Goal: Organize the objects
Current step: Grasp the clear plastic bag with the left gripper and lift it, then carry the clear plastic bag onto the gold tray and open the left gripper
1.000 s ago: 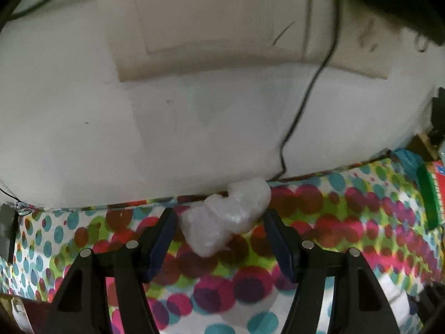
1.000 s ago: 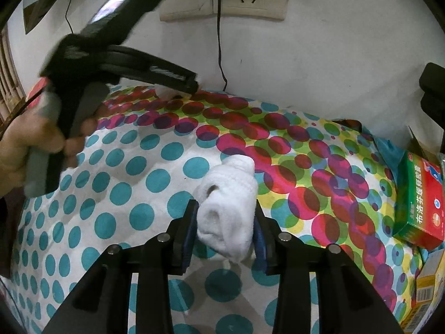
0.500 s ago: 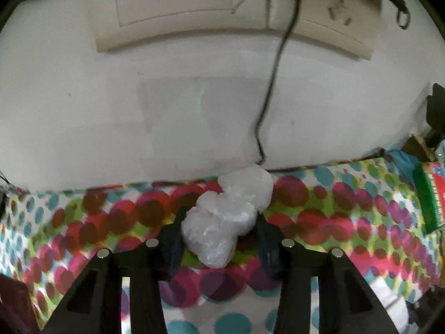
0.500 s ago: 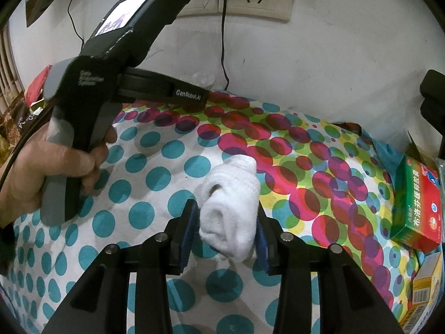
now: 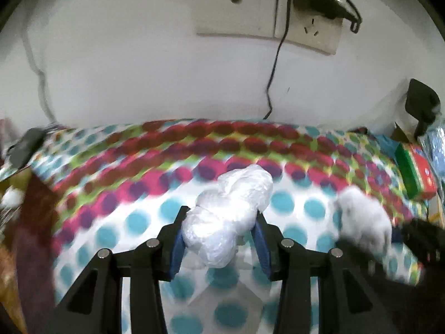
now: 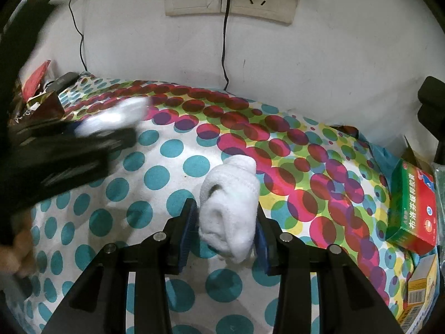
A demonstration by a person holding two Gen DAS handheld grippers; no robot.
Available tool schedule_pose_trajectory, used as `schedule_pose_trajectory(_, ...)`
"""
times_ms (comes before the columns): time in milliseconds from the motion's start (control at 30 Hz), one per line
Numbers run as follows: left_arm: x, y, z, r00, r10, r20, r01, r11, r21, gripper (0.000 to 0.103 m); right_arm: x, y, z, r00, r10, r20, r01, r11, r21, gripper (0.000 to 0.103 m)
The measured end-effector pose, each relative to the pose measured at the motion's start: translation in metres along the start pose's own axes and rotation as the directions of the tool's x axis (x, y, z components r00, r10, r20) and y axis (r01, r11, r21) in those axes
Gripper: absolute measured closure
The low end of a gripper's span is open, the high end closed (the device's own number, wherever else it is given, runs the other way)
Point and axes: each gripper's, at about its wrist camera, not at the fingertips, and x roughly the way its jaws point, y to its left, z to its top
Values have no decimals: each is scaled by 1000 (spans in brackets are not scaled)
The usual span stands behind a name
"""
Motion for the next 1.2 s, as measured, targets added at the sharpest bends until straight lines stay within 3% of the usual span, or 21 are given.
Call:
schedule_pose_trajectory(333, -48, -3, -51, 998, 57, 39, -56, 998, -17, 59, 3, 7, 0, 998, -57, 10, 58, 997, -47, 67)
schedule_pose_trajectory(733, -104, -6, -103, 998, 20, 58, -18, 999, -34, 59, 1, 5, 1, 1000, -20, 1, 20, 1000, -18, 67)
schedule_pose_trajectory(1000, -124, -1, -111, 998, 19, 55, -16, 998, -53, 59, 1, 6, 1, 999, -34, 2, 34, 999, -26, 66)
schedule_pose_trajectory(1200, -156, 11, -105, 993, 46, 108, -39, 997, -62, 59, 1, 7, 2, 999, -39, 3, 39, 999, -30, 66)
